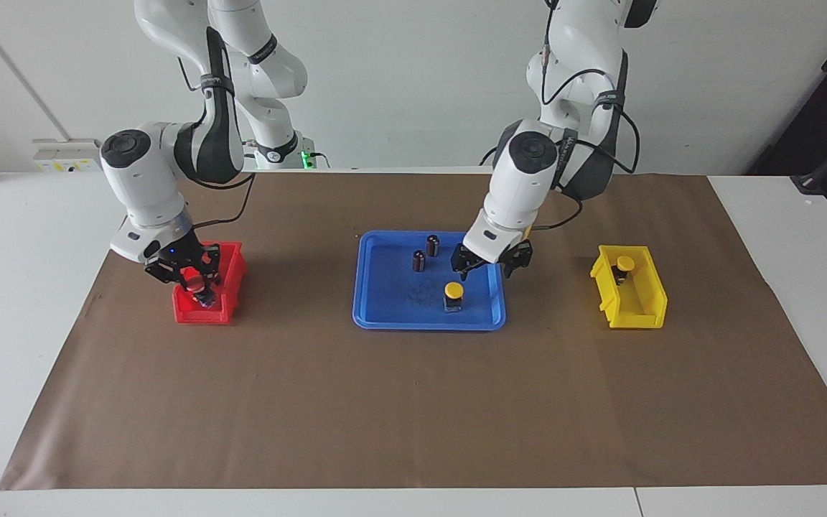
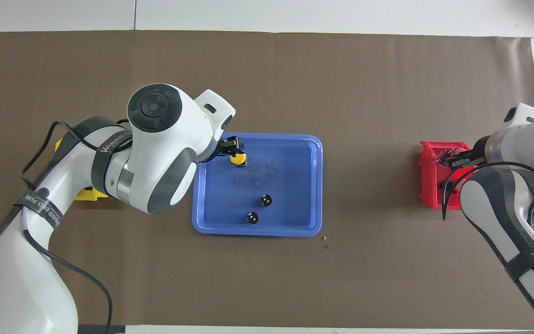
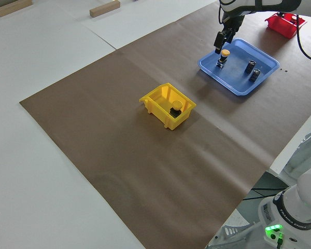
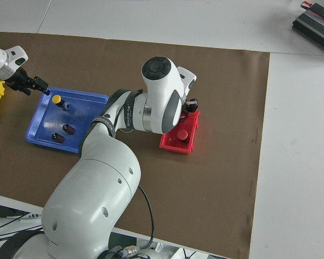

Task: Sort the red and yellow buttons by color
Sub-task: 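Grasp the last yellow button with the left gripper while the right gripper withdraws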

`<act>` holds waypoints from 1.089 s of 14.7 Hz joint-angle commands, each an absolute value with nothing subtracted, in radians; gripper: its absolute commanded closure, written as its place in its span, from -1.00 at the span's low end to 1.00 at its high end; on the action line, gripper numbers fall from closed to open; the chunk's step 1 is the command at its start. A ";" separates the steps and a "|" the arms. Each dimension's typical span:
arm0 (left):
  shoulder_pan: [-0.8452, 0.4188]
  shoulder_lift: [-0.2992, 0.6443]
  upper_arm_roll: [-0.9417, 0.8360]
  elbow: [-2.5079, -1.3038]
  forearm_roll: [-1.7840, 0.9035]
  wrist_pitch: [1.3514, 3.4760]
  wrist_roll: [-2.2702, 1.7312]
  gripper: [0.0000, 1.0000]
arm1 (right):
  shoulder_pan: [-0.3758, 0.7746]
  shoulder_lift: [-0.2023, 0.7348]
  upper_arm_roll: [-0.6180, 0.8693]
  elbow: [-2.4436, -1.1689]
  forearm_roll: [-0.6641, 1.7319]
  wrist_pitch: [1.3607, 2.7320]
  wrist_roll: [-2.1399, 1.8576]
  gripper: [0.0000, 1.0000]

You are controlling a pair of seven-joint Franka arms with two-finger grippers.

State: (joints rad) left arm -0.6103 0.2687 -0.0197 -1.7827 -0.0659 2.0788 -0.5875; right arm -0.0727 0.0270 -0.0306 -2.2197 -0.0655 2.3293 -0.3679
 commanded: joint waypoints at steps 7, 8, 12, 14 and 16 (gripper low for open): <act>-0.644 0.342 0.003 -1.733 -0.077 2.151 -0.643 -0.92 | -0.081 -0.002 -0.020 -2.313 -0.064 2.416 -0.380 -0.35; -0.644 0.357 0.003 -1.729 -0.077 2.151 -0.644 -0.91 | -0.083 -0.002 -0.020 -2.309 -0.064 2.411 -0.382 -0.45; -0.646 0.374 0.003 -1.732 -0.057 2.166 -0.657 -0.86 | -0.081 0.017 -0.020 -2.203 -0.066 2.294 -0.379 -1.00; -0.646 0.382 0.003 -1.732 -0.055 2.172 -0.658 -0.74 | -0.083 0.012 -0.020 -2.113 -0.066 2.190 -0.376 -1.00; -0.646 0.382 0.003 -1.732 -0.055 2.172 -0.658 -0.36 | -0.077 0.006 -0.017 -1.970 -0.064 2.009 -0.344 -1.00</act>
